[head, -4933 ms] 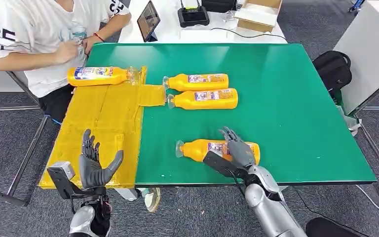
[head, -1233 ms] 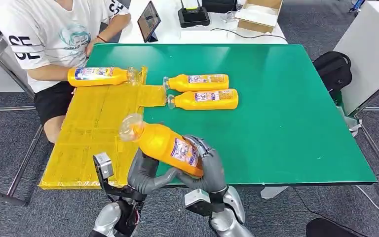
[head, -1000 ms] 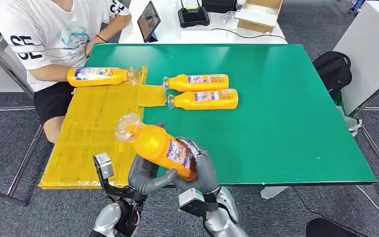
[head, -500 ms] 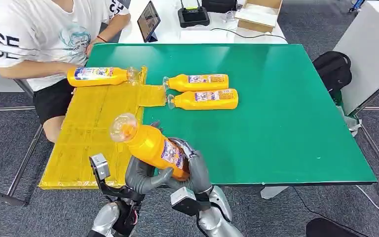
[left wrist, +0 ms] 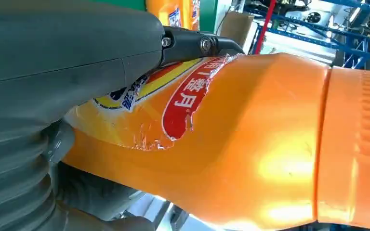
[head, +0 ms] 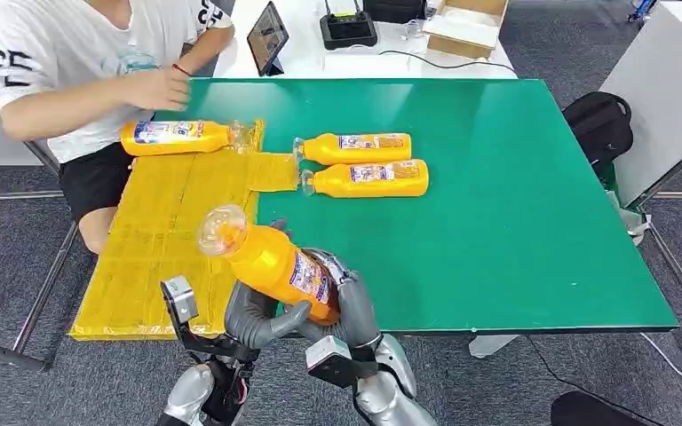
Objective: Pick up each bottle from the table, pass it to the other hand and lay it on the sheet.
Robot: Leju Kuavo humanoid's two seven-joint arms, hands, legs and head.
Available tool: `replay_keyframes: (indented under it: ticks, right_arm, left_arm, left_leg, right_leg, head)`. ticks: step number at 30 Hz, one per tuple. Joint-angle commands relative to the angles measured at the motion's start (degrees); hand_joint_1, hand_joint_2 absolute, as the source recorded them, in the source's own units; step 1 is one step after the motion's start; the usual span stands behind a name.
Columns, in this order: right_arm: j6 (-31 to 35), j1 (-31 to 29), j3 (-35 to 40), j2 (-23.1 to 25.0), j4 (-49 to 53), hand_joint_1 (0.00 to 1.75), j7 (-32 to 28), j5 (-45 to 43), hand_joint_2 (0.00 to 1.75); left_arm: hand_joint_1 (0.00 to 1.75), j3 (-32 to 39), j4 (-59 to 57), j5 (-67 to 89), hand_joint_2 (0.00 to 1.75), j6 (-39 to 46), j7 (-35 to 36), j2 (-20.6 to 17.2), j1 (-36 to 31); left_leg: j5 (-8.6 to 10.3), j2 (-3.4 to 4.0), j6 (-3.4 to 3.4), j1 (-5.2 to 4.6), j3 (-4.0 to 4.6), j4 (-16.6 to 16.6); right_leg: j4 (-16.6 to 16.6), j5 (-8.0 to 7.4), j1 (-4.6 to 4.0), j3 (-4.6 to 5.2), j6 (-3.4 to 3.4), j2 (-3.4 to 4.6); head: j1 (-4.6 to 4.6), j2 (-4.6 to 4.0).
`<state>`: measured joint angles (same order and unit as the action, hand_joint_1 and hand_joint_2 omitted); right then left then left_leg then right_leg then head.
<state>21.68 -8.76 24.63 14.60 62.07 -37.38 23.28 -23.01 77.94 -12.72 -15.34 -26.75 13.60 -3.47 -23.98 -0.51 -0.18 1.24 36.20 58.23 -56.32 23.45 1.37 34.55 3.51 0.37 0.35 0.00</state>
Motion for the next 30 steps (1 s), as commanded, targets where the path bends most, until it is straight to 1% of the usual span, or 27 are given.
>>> replay_keyframes:
  ticks: [1, 2, 4, 5, 7, 9, 10, 12, 13, 15, 16, 19, 20, 21, 22, 24, 25, 27, 28, 29, 30]
  right_arm:
    - [-3.0, -1.0, 5.8, 0.6, -9.5, 1.75, 0.5, -0.8, 1.75]
    - [-3.3, -1.0, 6.0, 0.6, -9.9, 1.75, 0.4, -0.7, 1.75]
    - [-4.0, -1.1, 6.3, 0.5, -10.5, 1.75, 0.5, -0.9, 1.75]
    - [-5.4, -1.3, 6.9, 0.3, -11.3, 1.75, 1.8, -0.8, 1.75]
    - [-6.3, -1.4, 7.1, 0.2, -12.1, 1.75, 1.8, -0.8, 1.75]
    - [-6.4, -1.4, 7.1, 0.2, -12.6, 1.75, 1.8, -0.7, 1.75]
    - [-6.6, -1.5, 7.1, 0.2, -12.7, 1.75, 1.8, -0.7, 1.75]
    - [-6.8, -1.5, 7.1, 0.2, -12.8, 1.75, 1.8, -0.6, 1.75]
    - [-7.1, -1.5, 7.1, 0.2, -12.9, 1.75, 2.0, -0.5, 1.75]
    - [-7.1, -1.5, 7.1, 0.1, -12.9, 1.75, 2.0, -0.5, 1.75]
    - [-7.1, -1.5, 7.1, 0.1, -12.9, 1.75, 2.0, -0.5, 1.75]
    - [-7.5, -1.6, 7.0, 0.1, -13.0, 1.75, 2.2, -0.4, 1.75]
    - [-7.5, -1.6, 7.0, 0.1, -13.1, 1.75, 2.3, -0.4, 1.75]
    - [-7.8, -1.6, 6.9, 0.1, -13.2, 1.75, 2.4, -0.3, 1.75]
    - [-7.8, -1.6, 6.9, 0.0, -13.2, 1.75, 2.4, -0.2, 1.75]
    - [-8.1, -1.6, 7.0, 0.0, -13.4, 1.75, 2.5, -0.1, 1.75]
    - [-8.3, -1.7, 7.0, 0.0, -13.5, 1.75, 2.5, 0.0, 1.75]
    - [-8.5, -1.8, 7.0, -0.1, -13.6, 1.75, 2.6, 0.0, 1.75]
    - [-8.6, -1.9, 7.0, -0.1, -13.7, 1.75, 2.7, 0.1, 1.75]
    - [-8.7, -1.9, 7.0, -0.1, -13.8, 1.64, 2.7, 0.1, 1.75]
    - [-8.8, -2.0, 6.9, -0.1, -13.8, 1.29, 2.9, 0.3, 1.75]
  left_arm:
    - [0.0, -0.9, -4.9, -2.3, 1.75, -1.2, 1.8, -0.3, -2.3]
    - [0.0, -0.8, -5.1, -2.3, 1.75, -1.0, 1.7, -0.2, -2.3]
    - [0.0, -0.5, -5.0, -2.3, 1.75, -0.9, 1.8, -0.2, -2.3]
    - [1.75, -0.3, -4.9, -2.8, 1.75, -1.3, 1.5, -0.1, -2.3]
    - [1.75, -0.1, -4.9, -3.2, 1.75, -1.7, 1.5, -0.2, -2.3]
    - [1.75, 0.0, -5.0, -3.3, 1.75, -2.1, 1.5, -0.2, -2.2]
    - [1.75, 0.0, -5.1, -3.4, 1.75, -2.3, 1.5, -0.2, -2.2]
    - [1.75, 0.1, -5.1, -3.5, 1.75, -2.4, 1.5, -0.2, -2.2]
    - [1.75, 0.2, -5.2, -3.5, 1.75, -2.6, 1.4, -0.1, -2.2]
    - [1.75, 0.2, -5.1, -3.5, 1.75, -2.8, 1.4, -0.2, -2.2]
    - [1.75, 0.2, -5.1, -3.5, 1.75, -2.8, 1.4, -0.2, -2.2]
    - [1.75, 0.2, -5.1, -3.6, 1.75, -3.0, 1.3, -0.1, -2.2]
    - [1.75, 0.3, -5.0, -3.7, 1.75, -3.0, 1.3, -0.1, -2.3]
    - [1.75, 0.4, -5.0, -3.7, 1.75, -3.2, 1.2, -0.1, -2.2]
    - [1.75, 0.4, -5.0, -3.7, 1.75, -3.3, 1.2, -0.1, -2.3]
    - [1.75, 0.4, -5.0, -3.7, 1.75, -3.4, 1.2, -0.1, -2.3]
    - [1.75, 0.4, -4.9, -3.8, 1.75, -3.5, 1.1, 0.0, -2.3]
    - [1.75, 0.5, -4.9, -3.8, 1.75, -3.6, 1.1, 0.0, -2.3]
    - [1.75, 0.6, -4.8, -3.8, 1.75, -3.6, 1.1, 0.0, -2.3]
    - [1.75, 0.7, -4.8, -3.8, 1.75, -3.5, 1.1, 0.0, -2.4]
    - [1.75, 0.8, -4.5, -2.2, 1.75, -2.1, 0.1, -0.1, -2.6]
  left_leg:
    - [-0.03, 0.02, 0.03, 0.01, -0.16, -0.1]
    - [-0.08, 0.03, 0.06, 0.02, -0.36, -0.1]
    - [-0.03, -0.01, 0.05, 0.01, -0.18, -0.1]
    - [-0.09, 0.02, 0.08, 0.01, -0.33, -0.1]
    - [-0.05, 0.01, 0.05, 0.01, -0.2, -0.1]
    - [-0.04, -0.02, 0.06, 0.01, -0.22, -0.1]
    - [-0.1, -0.01, 0.08, 0.03, -0.36, -0.1]
    - [-0.05, -0.03, 0.05, 0.03, -0.21, -0.1]
    - [-0.08, -0.02, 0.07, 0.02, -0.31, -0.1]
    - [-0.03, -0.06, 0.05, 0.01, -0.15, -0.1]
    - [-0.07, -0.07, 0.07, -0.01, -0.28, -0.1]
    - [-0.02, -0.05, 0.04, 0.01, -0.1, 0.0]
    - [-0.1, -0.06, 0.08, 0.04, -0.32, -0.1]
    - [-0.03, -0.05, 0.05, 0.01, -0.15, -0.1]
    - [-0.1, -0.04, 0.09, 0.02, -0.33, -0.1]
    - [-0.02, -0.05, 0.05, 0.0, -0.11, -0.1]
    - [-0.08, -0.07, 0.09, 0.03, -0.29, -0.1]
    - [-0.02, -0.06, 0.04, 0.02, -0.1, 0.0]
    - [-0.08, -0.09, 0.08, 0.02, -0.28, -0.1]
    - [-0.04, -0.08, 0.06, 0.02, -0.15, -0.1]
    - [-0.03, -0.06, 0.05, 0.02, -0.13, 0.0]
  right_leg:
    - [0.1, 0.02, -0.04, -0.15, -0.1, -0.02]
    - [0.1, 0.08, -0.06, -0.35, -0.18, -0.05]
    - [0.1, 0.04, -0.03, -0.17, -0.11, -0.06]
    - [0.1, 0.09, -0.05, -0.32, -0.17, -0.06]
    - [0.1, 0.05, -0.04, -0.2, -0.12, -0.06]
    - [0.1, 0.06, -0.04, -0.22, -0.13, -0.09]
    - [0.1, 0.1, -0.08, -0.38, -0.2, -0.1]
    - [0.1, 0.06, -0.06, -0.21, -0.13, -0.1]
    - [0.1, 0.1, -0.07, -0.31, -0.18, -0.11]
    - [0.1, 0.06, -0.04, -0.15, -0.11, -0.12]
    - [0.1, 0.11, -0.03, -0.26, -0.16, -0.15]
    - [0.1, 0.04, -0.04, -0.09, -0.09, -0.11]
    - [0.1, 0.12, -0.08, -0.34, -0.19, -0.17]
    - [0.1, 0.06, -0.04, -0.14, -0.12, -0.13]
    - [0.1, 0.12, -0.07, -0.33, -0.19, -0.14]
    - [0.1, 0.05, -0.03, -0.1, -0.1, -0.12]
    - [0.1, 0.11, -0.07, -0.3, -0.18, -0.17]
    - [0.1, 0.05, -0.05, -0.09, -0.1, -0.13]
    - [0.1, 0.12, -0.07, -0.29, -0.18, -0.19]
    - [0.1, 0.07, -0.05, -0.15, -0.13, -0.16]
    - [0.1, 0.07, -0.05, -0.12, -0.12, -0.14]
  head:
    - [0.0, 0.0]
    - [0.0, 0.0]
    - [0.0, 0.0]
    - [0.0, 0.0]
    - [0.0, 0.0]
    - [0.02, 0.0]
    - [0.0, 0.0]
    - [0.0, 0.0]
    - [0.02, 0.0]
    - [0.02, 0.0]
    - [0.02, 0.0]
    - [0.02, 0.0]
    - [0.0, 0.0]
    - [0.02, 0.0]
    - [0.02, 0.0]
    - [0.02, 0.0]
    - [0.04, 0.0]
    - [0.04, 0.0]
    - [0.02, 0.0]
    - [0.04, 0.0]
    - [0.02, 0.0]
